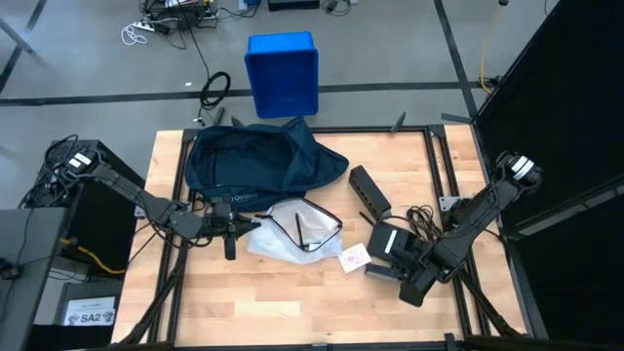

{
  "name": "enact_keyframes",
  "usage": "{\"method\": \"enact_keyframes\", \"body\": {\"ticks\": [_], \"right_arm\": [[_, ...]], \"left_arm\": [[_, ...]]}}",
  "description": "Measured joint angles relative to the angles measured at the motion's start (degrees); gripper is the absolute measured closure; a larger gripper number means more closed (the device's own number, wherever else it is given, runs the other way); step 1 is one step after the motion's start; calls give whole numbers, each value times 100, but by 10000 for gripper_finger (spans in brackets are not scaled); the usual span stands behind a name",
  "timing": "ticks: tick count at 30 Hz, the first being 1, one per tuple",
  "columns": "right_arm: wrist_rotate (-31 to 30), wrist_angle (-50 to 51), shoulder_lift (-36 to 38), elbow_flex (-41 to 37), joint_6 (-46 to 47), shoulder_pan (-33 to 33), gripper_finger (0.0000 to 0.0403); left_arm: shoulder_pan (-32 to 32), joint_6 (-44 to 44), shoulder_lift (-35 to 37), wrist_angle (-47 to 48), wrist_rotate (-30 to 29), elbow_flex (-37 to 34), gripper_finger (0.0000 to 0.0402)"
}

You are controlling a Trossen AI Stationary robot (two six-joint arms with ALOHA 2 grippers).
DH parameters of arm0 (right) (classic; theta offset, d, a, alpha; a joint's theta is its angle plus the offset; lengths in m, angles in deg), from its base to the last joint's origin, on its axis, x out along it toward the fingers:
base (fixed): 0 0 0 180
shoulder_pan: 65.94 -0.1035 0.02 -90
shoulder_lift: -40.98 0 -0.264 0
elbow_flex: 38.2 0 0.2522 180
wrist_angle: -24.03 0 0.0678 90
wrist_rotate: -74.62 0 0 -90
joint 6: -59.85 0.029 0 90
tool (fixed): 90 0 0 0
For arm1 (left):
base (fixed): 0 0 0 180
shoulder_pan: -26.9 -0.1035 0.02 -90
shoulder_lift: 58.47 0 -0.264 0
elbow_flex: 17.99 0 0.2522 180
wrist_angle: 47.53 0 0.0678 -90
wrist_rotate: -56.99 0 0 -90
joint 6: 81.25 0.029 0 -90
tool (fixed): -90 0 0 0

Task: Unpack backpack
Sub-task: Put the portable fan into the white mesh envelope

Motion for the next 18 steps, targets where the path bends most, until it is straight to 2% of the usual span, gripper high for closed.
{"method": "enact_keyframes", "body": {"ticks": [9, 18], "right_arm": [[11, 15, -2, -195, 90, 0, 91], [393, -115, -4, -737, 203, 0, 92]], "left_arm": [[2, 0, 0, -5, 2, 1, 401], [2, 0, 0, -5, 0, -1, 401]]}}
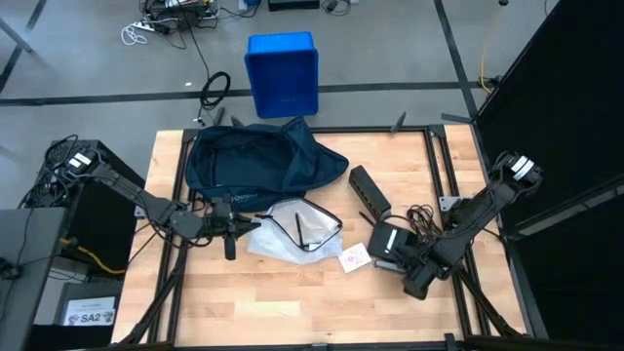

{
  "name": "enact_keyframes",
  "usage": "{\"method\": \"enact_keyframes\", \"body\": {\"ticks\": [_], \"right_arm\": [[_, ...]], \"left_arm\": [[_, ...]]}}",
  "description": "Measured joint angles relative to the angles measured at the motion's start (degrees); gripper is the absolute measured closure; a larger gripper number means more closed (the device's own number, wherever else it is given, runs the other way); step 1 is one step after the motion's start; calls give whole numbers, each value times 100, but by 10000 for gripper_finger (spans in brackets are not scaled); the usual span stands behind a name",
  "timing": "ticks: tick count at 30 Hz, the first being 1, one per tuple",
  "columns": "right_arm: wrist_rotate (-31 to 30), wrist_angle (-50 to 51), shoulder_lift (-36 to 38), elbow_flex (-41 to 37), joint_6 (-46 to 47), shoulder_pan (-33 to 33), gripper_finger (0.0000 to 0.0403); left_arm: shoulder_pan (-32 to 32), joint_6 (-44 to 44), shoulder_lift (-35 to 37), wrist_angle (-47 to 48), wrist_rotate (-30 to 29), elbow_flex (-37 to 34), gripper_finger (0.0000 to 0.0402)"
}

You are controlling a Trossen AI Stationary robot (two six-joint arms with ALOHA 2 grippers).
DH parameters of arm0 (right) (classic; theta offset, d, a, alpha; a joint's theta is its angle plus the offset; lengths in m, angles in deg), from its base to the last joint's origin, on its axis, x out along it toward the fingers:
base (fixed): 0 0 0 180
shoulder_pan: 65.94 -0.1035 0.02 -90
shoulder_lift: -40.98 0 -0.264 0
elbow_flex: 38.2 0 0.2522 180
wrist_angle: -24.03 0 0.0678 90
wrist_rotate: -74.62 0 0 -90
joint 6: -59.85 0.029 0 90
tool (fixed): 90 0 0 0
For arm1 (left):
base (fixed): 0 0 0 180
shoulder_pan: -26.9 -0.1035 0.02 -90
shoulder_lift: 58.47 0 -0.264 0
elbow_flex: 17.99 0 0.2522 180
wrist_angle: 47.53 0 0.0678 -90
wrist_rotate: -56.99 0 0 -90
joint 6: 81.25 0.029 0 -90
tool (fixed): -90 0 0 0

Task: Unpack backpack
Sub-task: Put the portable fan into the white mesh envelope

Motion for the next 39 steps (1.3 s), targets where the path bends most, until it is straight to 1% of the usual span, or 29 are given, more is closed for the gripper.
{"method": "enact_keyframes", "body": {"ticks": [2, 4, 9, 15, 18, 21, 26, 30, 33, 35, 37, 39], "right_arm": [[18, -7, 0, -52, -1, 0, 98], [76, -7, 0, -71, 10, 2, 114], [463, -109, 0, -67, 33, 7, 194], [651, -170, -9, 100, 153, 4, 194], [635, -168, -9, 325, 118, 4, 194], [490, -137, -9, 679, 23, 4, 194], [-140, -77, -9, 1422, -444, 4, 194], [-1047, 244, -9, 2133, -1173, 115, 194], [-2120, 310, -9, 2635, -2051, 352, 194], [-2773, 217, -2, 2912, -2796, 586, 194], [-3253, -99, 0, 3088, -3667, 890, 194], [-3499, -672, 0, 3161, -4587, 1291, 194]], "left_arm": [[0, 0, 0, 0, 2, 2, 401], [-2, 0, 0, 0, 2, 2, 401], [0, 0, 0, 0, 0, 0, 401], [-2, 2, 0, -1, 0, 1, 401], [-2, 0, 0, 0, 2, 0, 401], [-2, 0, 0, -2, 2, 2, 401], [0, 0, 1, -2, 1, 2, 401], [-2, 0, 0, -2, 2, 0, 401], [0, 0, 0, -2, 2, 0, 401], [-1, 2, 0, 0, 0, 0, 401], [0, 0, 0, -2, 2, 1, 401], [-1, 1, 0, -2, 1, 0, 401]]}}
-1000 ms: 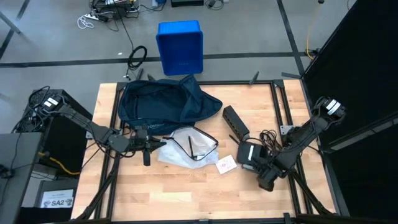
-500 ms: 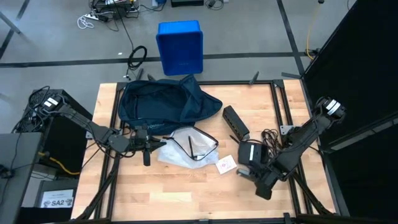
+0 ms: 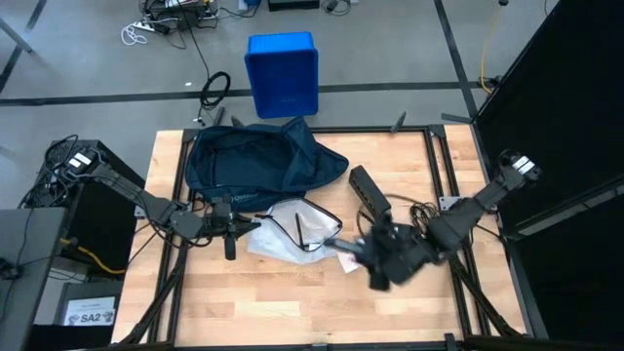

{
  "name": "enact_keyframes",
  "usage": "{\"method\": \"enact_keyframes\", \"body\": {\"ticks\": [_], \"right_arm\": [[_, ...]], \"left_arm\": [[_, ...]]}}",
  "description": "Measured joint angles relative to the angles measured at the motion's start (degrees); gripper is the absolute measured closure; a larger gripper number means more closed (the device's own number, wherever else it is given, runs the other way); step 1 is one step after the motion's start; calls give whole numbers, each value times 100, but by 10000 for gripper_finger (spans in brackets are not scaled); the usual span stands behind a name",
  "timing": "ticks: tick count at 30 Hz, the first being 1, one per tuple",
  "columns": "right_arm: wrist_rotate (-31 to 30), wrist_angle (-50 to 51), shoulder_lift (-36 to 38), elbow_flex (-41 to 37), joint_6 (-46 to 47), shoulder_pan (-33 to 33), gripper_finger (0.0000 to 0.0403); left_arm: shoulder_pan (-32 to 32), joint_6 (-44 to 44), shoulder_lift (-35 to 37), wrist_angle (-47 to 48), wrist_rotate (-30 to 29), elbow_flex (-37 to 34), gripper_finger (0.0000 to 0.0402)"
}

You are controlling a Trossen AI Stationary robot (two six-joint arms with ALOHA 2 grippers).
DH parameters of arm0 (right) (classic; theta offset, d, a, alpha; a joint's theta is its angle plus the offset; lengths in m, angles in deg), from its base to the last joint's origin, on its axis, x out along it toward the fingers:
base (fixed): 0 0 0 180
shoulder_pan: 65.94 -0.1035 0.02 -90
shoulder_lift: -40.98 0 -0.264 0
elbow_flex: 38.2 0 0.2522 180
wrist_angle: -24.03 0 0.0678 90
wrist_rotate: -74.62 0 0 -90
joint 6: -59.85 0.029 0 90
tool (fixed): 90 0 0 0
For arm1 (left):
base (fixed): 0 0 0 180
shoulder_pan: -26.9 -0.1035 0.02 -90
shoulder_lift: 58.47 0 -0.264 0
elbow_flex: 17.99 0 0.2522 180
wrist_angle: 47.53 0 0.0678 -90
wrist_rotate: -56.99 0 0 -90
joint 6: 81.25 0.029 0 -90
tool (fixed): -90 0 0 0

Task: Unpack backpack
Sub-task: Put the portable fan into the white mesh envelope

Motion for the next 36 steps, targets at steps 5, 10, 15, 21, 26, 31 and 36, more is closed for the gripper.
{"method": "enact_keyframes", "body": {"ticks": [5, 10, 15, 21, 26, 31, 36], "right_arm": [[461, -1775, 0, 2, -1750, 1139, 194], [1306, -2514, 0, 4, -2422, 2106, 194], [2612, -2424, -338, -2, -2037, 2754, 194], [3559, -2443, -976, -4, -1996, 2743, 194], [4147, -2145, -1155, -8, -1760, 2757, 194], [4327, -1757, -1104, -4, -1539, 2751, 194], [4758, -1656, -1097, -4, -1408, 2740, 144]], "left_arm": [[-1, 1, 2, -1, 1, 2, 401], [-1, -1, 2, 0, 1, 2, 401], [-1, -1, 0, -5, -1, 1, 401], [-1, -1, 2, -7, -1, 2, 401], [-1, -1, 0, -12, -1, 2, 401], [0, -1, 2, -35, -1, 2, 401], [0, 1, 2, -47, -1, 2, 401]]}}
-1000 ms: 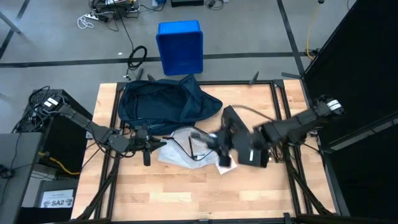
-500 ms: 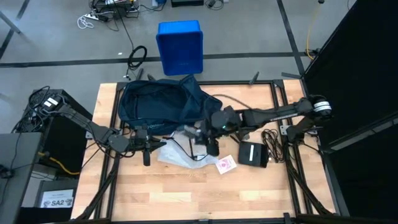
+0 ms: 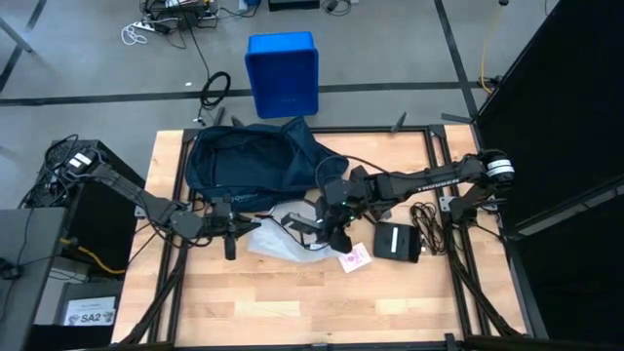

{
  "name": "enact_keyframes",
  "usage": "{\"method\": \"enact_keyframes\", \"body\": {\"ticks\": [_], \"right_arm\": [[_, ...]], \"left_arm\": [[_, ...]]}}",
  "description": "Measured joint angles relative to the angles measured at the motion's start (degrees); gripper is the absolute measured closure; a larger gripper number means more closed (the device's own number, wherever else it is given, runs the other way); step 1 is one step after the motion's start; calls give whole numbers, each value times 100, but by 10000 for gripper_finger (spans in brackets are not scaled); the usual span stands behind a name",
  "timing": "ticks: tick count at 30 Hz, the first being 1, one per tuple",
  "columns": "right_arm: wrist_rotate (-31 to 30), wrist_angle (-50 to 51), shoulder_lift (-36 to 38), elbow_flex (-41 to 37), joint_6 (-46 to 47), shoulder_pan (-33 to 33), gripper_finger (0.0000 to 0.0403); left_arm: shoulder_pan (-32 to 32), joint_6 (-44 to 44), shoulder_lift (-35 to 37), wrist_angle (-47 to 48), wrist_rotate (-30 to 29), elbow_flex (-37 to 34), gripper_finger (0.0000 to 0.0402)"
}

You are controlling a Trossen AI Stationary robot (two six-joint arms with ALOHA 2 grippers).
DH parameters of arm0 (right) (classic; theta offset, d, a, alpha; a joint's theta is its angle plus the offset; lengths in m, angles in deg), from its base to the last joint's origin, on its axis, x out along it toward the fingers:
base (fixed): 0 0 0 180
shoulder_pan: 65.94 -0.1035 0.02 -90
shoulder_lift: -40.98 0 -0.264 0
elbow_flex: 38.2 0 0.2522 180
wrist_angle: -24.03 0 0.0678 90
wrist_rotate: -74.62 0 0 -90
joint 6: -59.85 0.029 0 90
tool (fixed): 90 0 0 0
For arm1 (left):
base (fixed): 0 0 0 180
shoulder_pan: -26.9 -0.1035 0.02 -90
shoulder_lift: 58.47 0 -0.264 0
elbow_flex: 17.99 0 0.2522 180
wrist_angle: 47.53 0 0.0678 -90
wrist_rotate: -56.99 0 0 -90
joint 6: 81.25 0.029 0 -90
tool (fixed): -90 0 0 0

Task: Unpack backpack
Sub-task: Put the portable fan into the white mesh envelope, then put the pink card box into the white mesh envelope

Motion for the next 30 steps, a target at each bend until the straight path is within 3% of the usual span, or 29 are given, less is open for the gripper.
{"method": "enact_keyframes", "body": {"ticks": [4, 8, 16, 22, 30], "right_arm": [[7, 12, 25, 1, 0, -65, 101], [16, 124, 33, 51, -2, -98, 99], [-557, 1946, 32, 1288, -66, -150, 146], [-1321, 3021, 37, 2322, -267, -545, 183], [-2077, 4588, 27, 2392, 147, -1179, 227]], "left_arm": [[1, -1, 0, -11, 2, 0, 401], [0, -1, -2, 4, 11, 0, 401], [1, 0, -2, 18, 9, 0, 401], [1, -1, -2, 10, 7, 0, 401], [1, -1, -2, 8, 4, 0, 401]]}}
